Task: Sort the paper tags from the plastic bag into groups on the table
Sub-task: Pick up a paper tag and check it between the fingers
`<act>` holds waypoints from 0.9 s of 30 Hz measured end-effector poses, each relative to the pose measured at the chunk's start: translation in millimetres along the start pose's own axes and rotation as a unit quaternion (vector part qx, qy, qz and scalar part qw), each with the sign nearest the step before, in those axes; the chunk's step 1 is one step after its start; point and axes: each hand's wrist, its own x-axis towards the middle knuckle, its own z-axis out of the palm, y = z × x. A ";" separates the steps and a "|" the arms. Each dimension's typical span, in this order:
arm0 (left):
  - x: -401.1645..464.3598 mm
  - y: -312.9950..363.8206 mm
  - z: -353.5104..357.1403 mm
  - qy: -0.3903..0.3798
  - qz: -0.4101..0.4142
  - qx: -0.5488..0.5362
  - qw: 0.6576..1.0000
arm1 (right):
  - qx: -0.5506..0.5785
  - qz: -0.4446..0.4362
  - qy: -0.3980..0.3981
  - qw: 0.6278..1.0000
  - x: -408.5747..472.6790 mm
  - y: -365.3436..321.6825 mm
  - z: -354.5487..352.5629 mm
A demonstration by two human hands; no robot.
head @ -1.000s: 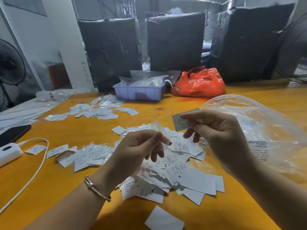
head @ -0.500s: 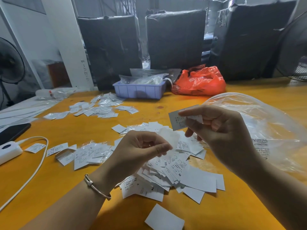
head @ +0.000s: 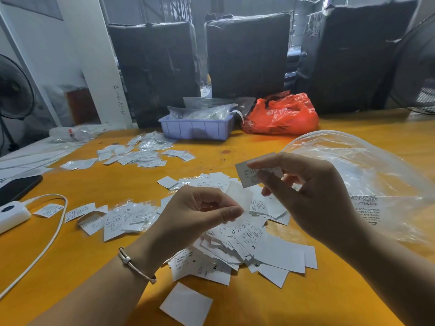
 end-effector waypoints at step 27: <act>0.9 -3.1 -1.0 0.006 -0.009 0.009 1.000 | 0.054 0.046 -0.089 0.994 0.5 5.0 -3.0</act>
